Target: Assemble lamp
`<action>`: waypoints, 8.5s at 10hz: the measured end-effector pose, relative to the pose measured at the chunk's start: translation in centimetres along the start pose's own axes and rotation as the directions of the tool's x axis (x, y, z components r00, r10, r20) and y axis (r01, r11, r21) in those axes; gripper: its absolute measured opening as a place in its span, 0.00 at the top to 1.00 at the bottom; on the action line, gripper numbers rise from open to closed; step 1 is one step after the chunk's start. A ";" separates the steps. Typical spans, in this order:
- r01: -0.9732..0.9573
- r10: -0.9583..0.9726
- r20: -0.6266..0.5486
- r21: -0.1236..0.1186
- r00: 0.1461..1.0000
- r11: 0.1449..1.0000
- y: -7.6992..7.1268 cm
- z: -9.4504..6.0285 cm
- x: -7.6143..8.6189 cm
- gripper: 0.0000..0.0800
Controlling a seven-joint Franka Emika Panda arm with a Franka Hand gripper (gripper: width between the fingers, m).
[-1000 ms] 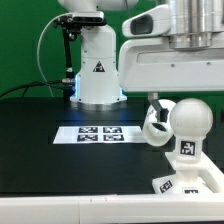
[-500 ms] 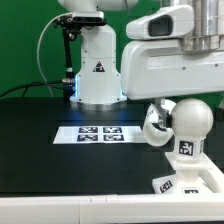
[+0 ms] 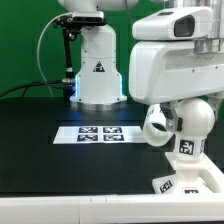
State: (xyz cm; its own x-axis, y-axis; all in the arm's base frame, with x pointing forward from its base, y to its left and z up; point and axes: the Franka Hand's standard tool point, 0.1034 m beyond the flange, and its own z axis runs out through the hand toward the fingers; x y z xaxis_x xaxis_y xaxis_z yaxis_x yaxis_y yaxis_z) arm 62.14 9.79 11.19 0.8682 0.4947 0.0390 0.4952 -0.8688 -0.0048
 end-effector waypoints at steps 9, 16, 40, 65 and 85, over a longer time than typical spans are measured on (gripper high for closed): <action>-0.885 0.893 -0.045 0.117 0.448 0.450 0.9 0.0 0.0 0.28; -0.890 0.902 0.133 0.155 -0.410 -0.428 -0.4 0.2 0.4 0.28; 0.300 -0.303 -0.036 -0.056 0.952 0.952 0.6 0.1 0.0 0.13; -0.929 0.953 0.044 0.213 -0.301 -0.303 -0.1 0.2 1.2 0.29; -0.957 0.967 0.027 0.154 0.255 0.248 -9.1 -5.2 -2.5 0.13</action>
Offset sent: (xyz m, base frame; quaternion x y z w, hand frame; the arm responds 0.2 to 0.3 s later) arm -0.0031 -0.0072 -0.0011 -0.0196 0.0531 0.2716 0.9608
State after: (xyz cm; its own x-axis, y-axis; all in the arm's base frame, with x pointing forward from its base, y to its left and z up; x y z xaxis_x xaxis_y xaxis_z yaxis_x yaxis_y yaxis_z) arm 55.27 16.32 16.28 0.7006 -0.7132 -0.0212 -0.7030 -0.6848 -0.1919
